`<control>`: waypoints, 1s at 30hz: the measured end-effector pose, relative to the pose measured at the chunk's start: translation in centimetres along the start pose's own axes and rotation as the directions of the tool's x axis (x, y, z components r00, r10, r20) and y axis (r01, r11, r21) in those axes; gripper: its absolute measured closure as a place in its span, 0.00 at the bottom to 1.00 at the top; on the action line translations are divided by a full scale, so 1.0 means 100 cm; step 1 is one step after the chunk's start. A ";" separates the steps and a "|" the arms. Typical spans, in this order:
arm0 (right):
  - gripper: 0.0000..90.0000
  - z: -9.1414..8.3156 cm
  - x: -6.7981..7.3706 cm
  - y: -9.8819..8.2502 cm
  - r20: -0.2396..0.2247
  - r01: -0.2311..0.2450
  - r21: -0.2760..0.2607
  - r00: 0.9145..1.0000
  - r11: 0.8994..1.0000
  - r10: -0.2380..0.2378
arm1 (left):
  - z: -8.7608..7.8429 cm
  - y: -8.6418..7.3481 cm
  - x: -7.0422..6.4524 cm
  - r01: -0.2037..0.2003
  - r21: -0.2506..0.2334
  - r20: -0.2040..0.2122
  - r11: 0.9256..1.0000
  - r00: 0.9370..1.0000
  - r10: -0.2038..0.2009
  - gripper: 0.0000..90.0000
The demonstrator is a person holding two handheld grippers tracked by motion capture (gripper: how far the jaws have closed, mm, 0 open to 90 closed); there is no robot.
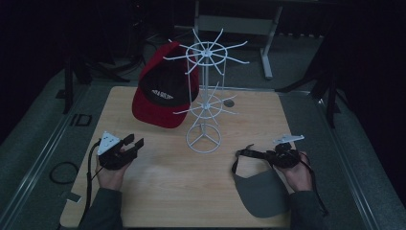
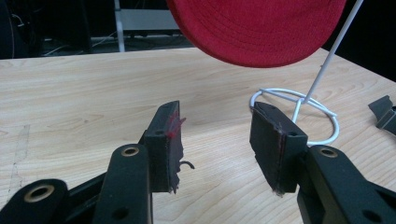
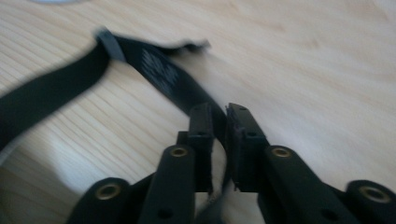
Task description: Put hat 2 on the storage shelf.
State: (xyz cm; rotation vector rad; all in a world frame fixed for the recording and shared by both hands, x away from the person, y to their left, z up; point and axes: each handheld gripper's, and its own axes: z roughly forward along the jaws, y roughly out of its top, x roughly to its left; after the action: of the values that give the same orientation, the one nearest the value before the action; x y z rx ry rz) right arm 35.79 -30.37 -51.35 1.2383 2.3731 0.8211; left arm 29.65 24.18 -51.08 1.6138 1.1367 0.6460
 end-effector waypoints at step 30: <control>0.68 0.038 0.019 0.053 -0.219 0.165 -0.025 0.961 0.986 -0.167 | 0.000 -0.001 0.001 0.009 0.008 0.001 1.000 1.000 -0.009 0.60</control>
State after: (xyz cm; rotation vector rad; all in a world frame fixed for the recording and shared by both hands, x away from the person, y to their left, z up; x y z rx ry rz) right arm 40.12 -25.14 -50.99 0.9713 2.6039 0.9544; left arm 29.68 24.29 -51.22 1.6151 1.1467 0.6356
